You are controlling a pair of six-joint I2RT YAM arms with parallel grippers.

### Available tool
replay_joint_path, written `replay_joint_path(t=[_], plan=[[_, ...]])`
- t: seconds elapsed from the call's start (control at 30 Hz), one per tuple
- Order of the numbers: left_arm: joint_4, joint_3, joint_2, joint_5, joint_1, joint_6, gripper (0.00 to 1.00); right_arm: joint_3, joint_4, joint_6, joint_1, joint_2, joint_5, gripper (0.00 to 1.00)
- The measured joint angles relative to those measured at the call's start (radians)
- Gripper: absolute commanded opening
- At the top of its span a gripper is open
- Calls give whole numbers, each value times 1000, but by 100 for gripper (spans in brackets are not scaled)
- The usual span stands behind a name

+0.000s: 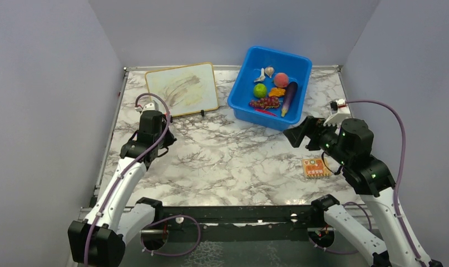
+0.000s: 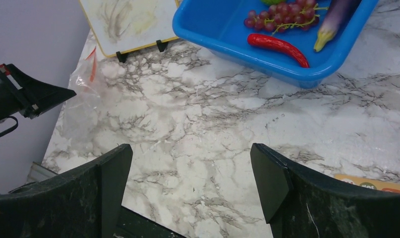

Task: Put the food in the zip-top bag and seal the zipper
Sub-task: Pick up the zipper food storage bag at the center of the board, then open the zipper of the food storage bag.

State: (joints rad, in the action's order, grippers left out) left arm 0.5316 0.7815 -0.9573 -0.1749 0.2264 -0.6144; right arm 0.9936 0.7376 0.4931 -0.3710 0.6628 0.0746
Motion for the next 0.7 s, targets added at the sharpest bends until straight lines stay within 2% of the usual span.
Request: replay_joint_path(t=[0.17, 0.33, 0.7], plan=[[-45, 4, 45, 267, 3, 38, 0, -2, -29, -1, 0, 32, 70, 84], [-111, 10, 81, 587, 18, 63, 0, -4, -66, -7, 0, 95, 182, 72], [-331, 0, 186, 930, 48, 8, 0, -206, -433, -3, 0, 149, 381, 68]])
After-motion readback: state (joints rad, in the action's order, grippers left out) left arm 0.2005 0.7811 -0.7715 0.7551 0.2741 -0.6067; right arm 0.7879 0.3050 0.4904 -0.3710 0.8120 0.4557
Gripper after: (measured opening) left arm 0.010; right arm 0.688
